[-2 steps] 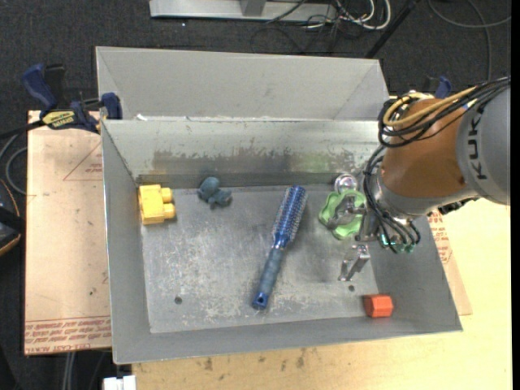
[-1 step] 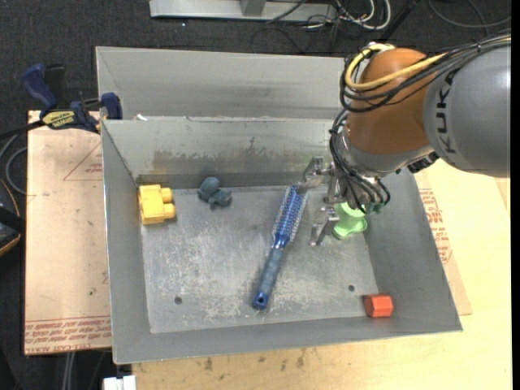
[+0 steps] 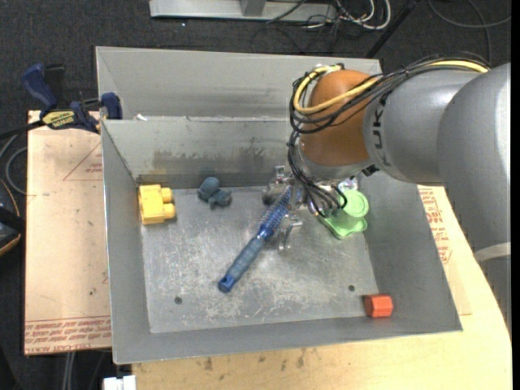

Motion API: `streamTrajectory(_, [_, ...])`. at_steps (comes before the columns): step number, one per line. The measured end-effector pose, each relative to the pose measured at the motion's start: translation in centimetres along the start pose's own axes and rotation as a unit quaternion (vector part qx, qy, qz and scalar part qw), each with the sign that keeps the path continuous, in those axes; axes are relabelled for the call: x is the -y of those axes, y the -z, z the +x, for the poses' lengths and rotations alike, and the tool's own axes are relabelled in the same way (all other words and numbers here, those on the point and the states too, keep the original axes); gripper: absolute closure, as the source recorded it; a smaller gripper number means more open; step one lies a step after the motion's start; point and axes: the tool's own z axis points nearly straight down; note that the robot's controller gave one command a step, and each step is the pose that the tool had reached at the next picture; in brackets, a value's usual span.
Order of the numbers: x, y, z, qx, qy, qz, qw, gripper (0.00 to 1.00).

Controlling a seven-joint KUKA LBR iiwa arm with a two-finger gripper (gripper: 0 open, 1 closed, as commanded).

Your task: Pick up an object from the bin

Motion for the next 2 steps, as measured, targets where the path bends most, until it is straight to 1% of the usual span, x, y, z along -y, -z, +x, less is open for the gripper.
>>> streamTrajectory(1, [-0.1, -0.1, 0.0, -0.0007, 0.001, -0.001, 1.0000, 1.00])
streamTrajectory(2, [-0.6, 13.9, -0.5, 0.0010, 0.011, 0.000, 0.9999, 1.00])
